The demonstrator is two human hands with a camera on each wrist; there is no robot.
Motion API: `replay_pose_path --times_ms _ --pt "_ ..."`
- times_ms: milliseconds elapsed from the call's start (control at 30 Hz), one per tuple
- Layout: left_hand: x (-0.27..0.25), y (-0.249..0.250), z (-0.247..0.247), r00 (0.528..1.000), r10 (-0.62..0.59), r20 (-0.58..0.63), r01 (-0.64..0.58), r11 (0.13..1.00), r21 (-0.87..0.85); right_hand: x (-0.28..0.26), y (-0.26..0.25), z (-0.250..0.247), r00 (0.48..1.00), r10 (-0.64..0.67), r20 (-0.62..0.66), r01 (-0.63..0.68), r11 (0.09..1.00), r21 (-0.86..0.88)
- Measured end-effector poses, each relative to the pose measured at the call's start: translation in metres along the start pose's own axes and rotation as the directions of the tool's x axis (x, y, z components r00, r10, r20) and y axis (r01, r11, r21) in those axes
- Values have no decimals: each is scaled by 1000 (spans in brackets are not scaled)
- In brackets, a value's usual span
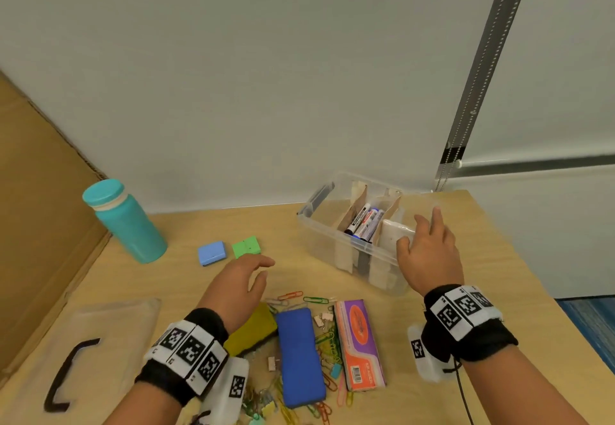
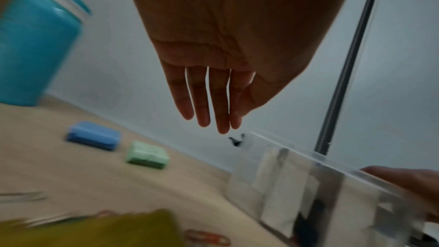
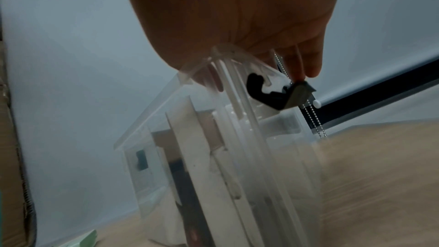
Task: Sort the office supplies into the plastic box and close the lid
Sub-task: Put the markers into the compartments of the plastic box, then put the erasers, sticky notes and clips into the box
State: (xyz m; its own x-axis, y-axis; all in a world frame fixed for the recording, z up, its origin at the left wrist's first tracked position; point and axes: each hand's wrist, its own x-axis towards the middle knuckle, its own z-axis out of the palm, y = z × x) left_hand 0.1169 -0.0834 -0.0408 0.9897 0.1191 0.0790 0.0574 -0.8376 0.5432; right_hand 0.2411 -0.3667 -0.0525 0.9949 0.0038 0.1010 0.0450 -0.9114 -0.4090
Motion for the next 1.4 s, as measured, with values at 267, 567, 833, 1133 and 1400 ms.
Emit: replay_pose_path --times_ms 267,567,833,1133,1400 --pt "-41 -48 -14 982 -51 184 19 985 171 -67 -52 -6 814 -489 -313 490 868 -82" --pt "-44 -1 34 764 276 583 -519 800 301 -114 -49 43 934 -86 347 172 959 -226" --pt "-34 6 52 705 278 652 -622 684 381 -121 -40 49 843 59 535 72 973 -220" --pt "-31 -5 44 733 349 584 -585 761 280 -107 -35 -2 908 -67 413 -102 921 375" --pt "-27 -23 3 886 281 368 -220 955 -198 -100 -55 -29 901 -114 419 -306 517 799"
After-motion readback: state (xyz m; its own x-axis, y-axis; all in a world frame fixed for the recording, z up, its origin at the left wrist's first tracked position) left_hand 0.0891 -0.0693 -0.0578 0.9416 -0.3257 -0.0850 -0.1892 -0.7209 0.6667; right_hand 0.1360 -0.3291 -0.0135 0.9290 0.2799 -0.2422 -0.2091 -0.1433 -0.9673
